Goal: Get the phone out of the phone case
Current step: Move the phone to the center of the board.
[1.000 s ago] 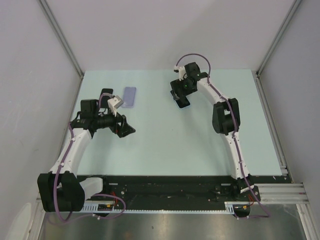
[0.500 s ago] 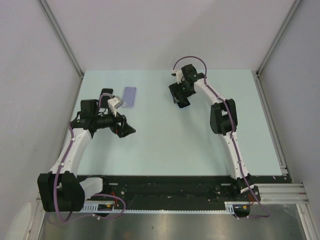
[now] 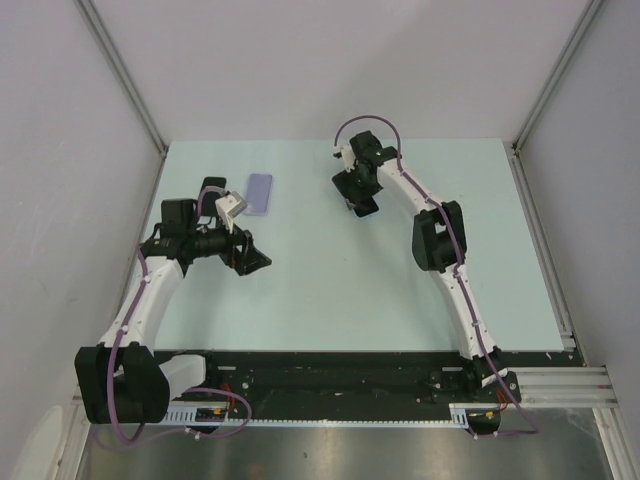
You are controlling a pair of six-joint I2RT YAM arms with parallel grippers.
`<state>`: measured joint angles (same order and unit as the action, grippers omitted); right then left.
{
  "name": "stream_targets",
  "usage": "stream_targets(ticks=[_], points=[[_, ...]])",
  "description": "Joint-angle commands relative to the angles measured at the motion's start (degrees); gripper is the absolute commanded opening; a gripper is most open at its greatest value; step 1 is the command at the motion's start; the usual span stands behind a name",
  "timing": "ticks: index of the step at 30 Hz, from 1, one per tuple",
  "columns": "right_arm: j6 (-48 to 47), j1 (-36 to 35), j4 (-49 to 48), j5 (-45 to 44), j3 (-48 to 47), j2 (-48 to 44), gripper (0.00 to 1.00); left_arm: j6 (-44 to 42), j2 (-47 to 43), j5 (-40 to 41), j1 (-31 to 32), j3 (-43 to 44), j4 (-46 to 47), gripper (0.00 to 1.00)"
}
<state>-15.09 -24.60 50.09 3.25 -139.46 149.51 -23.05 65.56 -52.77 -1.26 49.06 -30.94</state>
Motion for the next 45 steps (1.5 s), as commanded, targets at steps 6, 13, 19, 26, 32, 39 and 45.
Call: stream_targets(ticks=[6, 13, 19, 26, 32, 39, 45], points=[[-2.13, 0.08, 6.51, 1.57, -0.91, 4.03, 0.47, -1.82, -0.61, -2.25, -0.42, -0.28, 0.79, 1.00], [-8.46, -0.62, 3.89, 7.39, 11.73, -3.95, 0.37, -1.74, -0.43, -2.60, -0.50, -0.28, 0.79, 1.00], [-9.61, -1.24, 1.16, 7.13, 17.64, -9.58, 0.57, -1.74, -0.87, -2.86, -0.50, -0.28, 0.79, 1.00], [-7.50, 0.69, -4.11, 5.46, 14.57, -9.85, 0.72, -1.74, -1.14, -2.77, -0.50, -0.37, 0.79, 1.00], [-1.98, 2.09, -16.23, 1.43, 14.74, -10.30, 0.80, -1.82, -0.78, -2.69, -0.41, -0.37, 0.70, 1.00], [0.68, 3.42, -19.33, 1.15, 7.55, -3.64, 0.91, -1.91, -0.35, -2.51, -0.50, -0.37, 0.88, 1.00], [0.86, 4.12, -8.96, 8.08, -1.17, 1.57, 1.00, -2.00, 0.09, -2.25, -0.50, -0.37, 0.70, 1.00]])
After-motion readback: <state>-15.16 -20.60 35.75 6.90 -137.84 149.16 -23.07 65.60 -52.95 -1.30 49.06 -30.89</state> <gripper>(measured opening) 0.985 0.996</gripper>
